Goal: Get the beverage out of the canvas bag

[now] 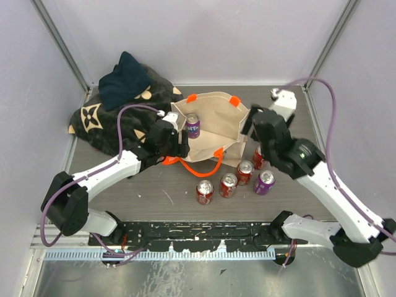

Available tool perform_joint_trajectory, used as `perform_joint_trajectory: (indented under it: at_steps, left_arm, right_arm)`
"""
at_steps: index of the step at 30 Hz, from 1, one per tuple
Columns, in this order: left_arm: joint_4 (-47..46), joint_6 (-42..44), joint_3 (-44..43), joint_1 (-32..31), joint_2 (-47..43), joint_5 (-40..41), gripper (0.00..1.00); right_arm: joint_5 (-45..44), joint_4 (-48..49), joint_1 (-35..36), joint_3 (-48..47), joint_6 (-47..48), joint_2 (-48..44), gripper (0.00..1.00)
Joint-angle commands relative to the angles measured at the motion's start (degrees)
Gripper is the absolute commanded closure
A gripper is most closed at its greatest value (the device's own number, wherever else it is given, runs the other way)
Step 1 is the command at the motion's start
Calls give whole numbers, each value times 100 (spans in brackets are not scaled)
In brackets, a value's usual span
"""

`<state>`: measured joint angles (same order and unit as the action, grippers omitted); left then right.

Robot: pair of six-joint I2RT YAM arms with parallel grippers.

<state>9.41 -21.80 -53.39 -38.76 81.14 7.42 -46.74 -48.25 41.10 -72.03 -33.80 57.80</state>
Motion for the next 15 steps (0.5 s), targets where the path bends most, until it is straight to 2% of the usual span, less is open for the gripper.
perform_joint_trajectory:
  at_steps: [1, 5, 9, 15]
  left_arm:
    - [-53, -205, 184, 35, -201, 123, 17]
    - [-75, -312, 258, 32, -206, 163, 17]
    - [-62, -374, 234, 30, -135, 186, 17]
    - [-82, -430, 201, 32, -79, 245, 17]
  right_arm:
    - [1387, 1015, 0, -1037, 1448, 1101, 20]
    - [2111, 1663, -4, -1452, 1973, 1910, 20]
    - [2523, 1682, -6, -2006, 2225, 2817, 18]
    - [2767, 1702, -57, -2406, 2316, 3974, 9]
